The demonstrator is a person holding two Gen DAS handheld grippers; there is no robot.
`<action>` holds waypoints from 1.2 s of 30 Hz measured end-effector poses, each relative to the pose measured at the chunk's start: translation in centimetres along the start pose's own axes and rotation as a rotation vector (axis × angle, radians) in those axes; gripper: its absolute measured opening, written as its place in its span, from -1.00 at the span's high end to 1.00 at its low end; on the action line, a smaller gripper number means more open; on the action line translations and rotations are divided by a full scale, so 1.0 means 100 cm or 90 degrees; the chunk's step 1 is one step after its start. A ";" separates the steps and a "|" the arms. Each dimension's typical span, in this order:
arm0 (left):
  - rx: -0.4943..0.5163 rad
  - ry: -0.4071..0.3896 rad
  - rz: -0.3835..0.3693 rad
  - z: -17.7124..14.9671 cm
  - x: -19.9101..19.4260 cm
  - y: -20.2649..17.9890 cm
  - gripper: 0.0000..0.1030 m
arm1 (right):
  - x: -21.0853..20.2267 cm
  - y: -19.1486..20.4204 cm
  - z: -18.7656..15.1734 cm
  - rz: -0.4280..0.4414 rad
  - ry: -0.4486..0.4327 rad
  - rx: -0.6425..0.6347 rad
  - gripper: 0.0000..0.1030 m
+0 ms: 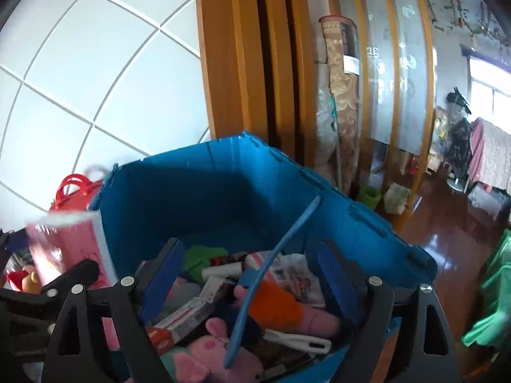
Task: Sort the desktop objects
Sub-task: 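Open both tools to drop tissue pack and blue piece into the crate, then return both tools to the pile of objects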
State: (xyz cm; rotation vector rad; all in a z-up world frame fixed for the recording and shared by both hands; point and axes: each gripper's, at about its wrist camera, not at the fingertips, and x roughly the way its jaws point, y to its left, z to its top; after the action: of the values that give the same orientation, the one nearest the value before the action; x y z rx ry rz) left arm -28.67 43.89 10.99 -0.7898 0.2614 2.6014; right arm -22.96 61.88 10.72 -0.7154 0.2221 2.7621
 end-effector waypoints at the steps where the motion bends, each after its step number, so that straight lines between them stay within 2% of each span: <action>1: -0.001 -0.006 0.001 -0.001 -0.004 0.001 -0.96 | -0.003 0.001 -0.001 -0.003 0.000 -0.004 -0.69; 7: -0.006 -0.036 0.014 -0.013 -0.030 0.010 -0.96 | -0.017 0.005 -0.008 0.009 -0.005 -0.001 -0.79; 11: -0.031 -0.027 0.005 -0.030 -0.046 0.031 -0.96 | -0.035 0.016 -0.013 0.031 -0.019 -0.005 -0.99; 15: -0.039 -0.034 0.034 -0.052 -0.066 0.053 -0.96 | -0.055 0.035 -0.020 0.050 -0.037 -0.018 -0.99; 19: -0.064 -0.019 0.041 -0.077 -0.082 0.084 -0.96 | -0.071 0.061 -0.032 0.082 -0.046 -0.024 -0.99; 22: -0.076 -0.024 0.085 -0.106 -0.099 0.111 -0.96 | -0.076 0.085 -0.044 0.116 -0.039 -0.033 -1.00; 25: -0.099 -0.008 0.136 -0.137 -0.110 0.145 -0.96 | -0.078 0.123 -0.059 0.143 -0.024 -0.058 -1.00; 32: -0.163 0.072 0.229 -0.225 -0.129 0.245 -0.96 | -0.083 0.210 -0.092 0.195 0.012 -0.100 -1.00; 36: -0.231 0.120 0.247 -0.284 -0.147 0.314 -0.96 | -0.078 0.272 -0.124 0.215 0.072 -0.125 -1.00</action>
State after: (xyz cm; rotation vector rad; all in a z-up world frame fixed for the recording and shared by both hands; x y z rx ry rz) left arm -17.26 2.65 -2.15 -1.2177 -0.0129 2.9880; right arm -19.09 31.56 5.96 -0.9654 0.1031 3.0967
